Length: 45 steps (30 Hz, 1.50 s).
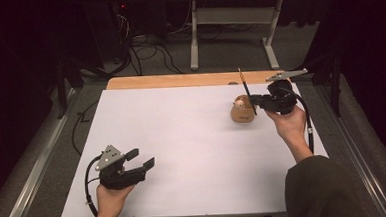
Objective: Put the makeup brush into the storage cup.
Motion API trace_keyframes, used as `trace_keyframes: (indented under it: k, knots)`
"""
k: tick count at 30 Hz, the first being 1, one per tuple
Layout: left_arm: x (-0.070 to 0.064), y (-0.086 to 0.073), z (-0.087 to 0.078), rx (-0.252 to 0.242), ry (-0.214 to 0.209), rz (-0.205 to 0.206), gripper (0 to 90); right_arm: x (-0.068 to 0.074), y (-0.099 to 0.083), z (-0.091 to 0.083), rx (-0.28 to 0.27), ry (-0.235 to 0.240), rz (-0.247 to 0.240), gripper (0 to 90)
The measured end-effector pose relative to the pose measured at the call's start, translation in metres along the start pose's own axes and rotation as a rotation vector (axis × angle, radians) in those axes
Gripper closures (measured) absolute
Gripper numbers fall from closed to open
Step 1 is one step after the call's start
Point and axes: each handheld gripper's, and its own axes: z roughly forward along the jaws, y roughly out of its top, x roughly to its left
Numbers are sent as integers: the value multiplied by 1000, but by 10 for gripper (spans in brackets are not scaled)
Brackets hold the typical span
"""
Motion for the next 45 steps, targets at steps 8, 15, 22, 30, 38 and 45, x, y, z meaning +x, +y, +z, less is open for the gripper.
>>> trace_keyframes:
  k: [8, 15, 22, 30, 38, 45]
  knots:
    - [0, 0, 0, 2, -1, 2, 311, -3, 5, 6, -11, -8, 3, 861]
    - [-1, 0, 1, 2, -2, 2, 311, -5, 8, 12, -2, -13, 6, 861]
    - [0, 0, 1, 4, -5, -1, 311, -8, 10, 17, -5, -31, 21, 861]
    - [-1, 0, 1, 4, -6, 4, 311, -12, 12, 21, -13, -45, 30, 861]
    - [-2, 0, 2, 8, -9, 9, 312, -13, 17, 25, -20, -56, 29, 861]
    - [-1, 0, 2, 7, -7, 3, 312, -15, 18, 32, -21, -65, 32, 861]
